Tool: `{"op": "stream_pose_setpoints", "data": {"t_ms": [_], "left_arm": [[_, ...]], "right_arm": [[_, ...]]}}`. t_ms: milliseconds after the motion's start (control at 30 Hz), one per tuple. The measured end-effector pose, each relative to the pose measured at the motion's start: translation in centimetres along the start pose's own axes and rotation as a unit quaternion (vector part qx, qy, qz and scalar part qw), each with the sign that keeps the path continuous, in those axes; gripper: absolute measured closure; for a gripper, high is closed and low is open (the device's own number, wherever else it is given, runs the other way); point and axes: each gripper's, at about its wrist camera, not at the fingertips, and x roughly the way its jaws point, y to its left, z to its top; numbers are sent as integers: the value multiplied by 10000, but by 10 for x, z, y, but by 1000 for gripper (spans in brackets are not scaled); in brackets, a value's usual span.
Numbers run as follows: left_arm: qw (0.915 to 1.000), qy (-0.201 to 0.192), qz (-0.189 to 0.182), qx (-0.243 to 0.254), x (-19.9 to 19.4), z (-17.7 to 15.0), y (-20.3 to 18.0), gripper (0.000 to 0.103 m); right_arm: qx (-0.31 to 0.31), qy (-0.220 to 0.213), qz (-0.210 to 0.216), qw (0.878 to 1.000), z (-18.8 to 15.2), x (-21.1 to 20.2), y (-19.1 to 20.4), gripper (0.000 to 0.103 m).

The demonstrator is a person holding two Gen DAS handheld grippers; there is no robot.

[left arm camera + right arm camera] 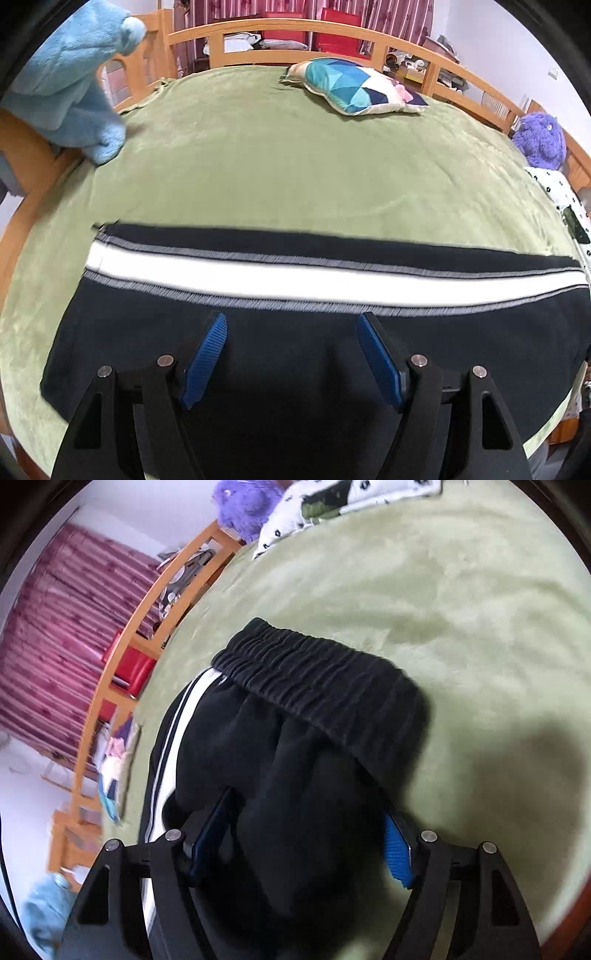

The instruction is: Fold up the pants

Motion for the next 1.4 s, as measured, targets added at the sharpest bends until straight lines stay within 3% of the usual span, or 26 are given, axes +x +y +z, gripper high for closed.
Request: {"op": "stream_pose_setpoints", "data": {"t_ms": [33, 67, 167, 200, 267, 333, 433, 467, 533, 700, 867, 1033, 1100, 1200, 1400], "left_arm": [[10000, -6, -2, 30, 3, 5, -4, 31], [9999, -57, 32, 87, 4, 8, -8, 31], [9996, -171, 86, 184, 1, 5, -14, 31], [9996, -173, 108, 194, 2, 5, -13, 31], [9997, -148, 119, 173, 5, 6, -11, 31], [9997, -107, 148, 146, 9, 5, -5, 31], [9996, -12, 255, 91, 11, -2, 11, 31], [9997, 27, 222, 47, 8, -5, 20, 31], [9999, 65, 150, -22, 3, -9, 34, 31], [9990, 5, 87, -440, -26, -36, 89, 33], [9957, -63, 56, -925, -52, -72, 148, 33], [9921, 71, 169, -1242, -53, -95, 191, 33], [9901, 138, 234, -1376, -45, -102, 206, 33], [9857, 125, -111, -1676, -29, -107, 224, 33], [9848, -160, -355, -1692, 4, -92, 239, 34]], "right_arm": [[-93, -101, -35, 9999, 5, 2, 5, 55], [-236, -166, -62, 9996, 7, 2, 10, 66], [-1382, -538, 134, 9888, 23, -25, 49, 72], [-1695, -829, 405, 9812, 26, -43, 61, 72], [-1993, -973, 456, 9740, 27, -52, 70, 70], [-1989, -737, -72, 9772, 26, -30, 57, 54], [-1539, 140, -803, 9847, 20, 10, 18, 50], [-1494, 74, -733, 9860, 16, 7, 10, 47], [-1485, -133, -981, 9839, 8, -10, 5, 29], [-1715, -433, -1441, 9736, -18, -53, 22, 29], [-2262, -595, -1290, 9637, -59, -70, 78, 29], [-2836, -349, -958, 9535, -129, -68, 138, 30], [-2924, -104, -803, 9529, -154, -62, 160, 37], [-3181, 133, -825, 9444, -196, -52, 189, 40], [-3409, 587, -751, 9353, -259, -41, 220, 40]]}}
